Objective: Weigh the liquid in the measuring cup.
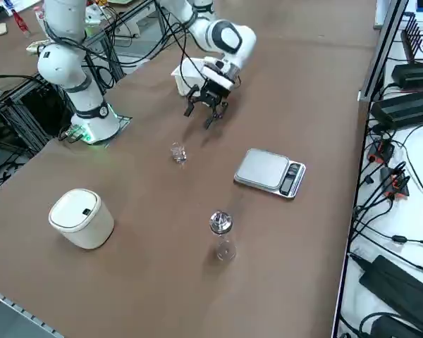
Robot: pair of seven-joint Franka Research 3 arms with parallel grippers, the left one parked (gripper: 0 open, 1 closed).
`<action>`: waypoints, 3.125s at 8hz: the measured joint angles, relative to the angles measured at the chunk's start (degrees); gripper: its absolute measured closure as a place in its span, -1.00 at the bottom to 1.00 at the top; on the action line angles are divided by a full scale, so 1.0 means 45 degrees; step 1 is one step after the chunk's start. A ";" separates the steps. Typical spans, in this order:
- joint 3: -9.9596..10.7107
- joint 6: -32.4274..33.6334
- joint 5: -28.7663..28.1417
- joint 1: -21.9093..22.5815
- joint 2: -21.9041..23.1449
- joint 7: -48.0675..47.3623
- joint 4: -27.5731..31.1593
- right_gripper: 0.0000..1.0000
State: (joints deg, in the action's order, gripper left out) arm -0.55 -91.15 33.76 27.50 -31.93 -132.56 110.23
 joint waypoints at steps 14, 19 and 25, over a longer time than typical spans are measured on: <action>0.1131 0.1294 0.1726 0.0085 -0.3691 -0.5380 -0.0917 -0.96; 0.1197 0.1622 0.1814 0.0086 -0.3812 -0.5404 -0.0939 -0.82; 0.1197 0.1979 0.2044 0.0114 -0.3821 -0.5331 -0.1394 -0.22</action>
State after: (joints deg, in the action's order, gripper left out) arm 4.84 -82.25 42.96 28.02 -49.13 -156.55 103.96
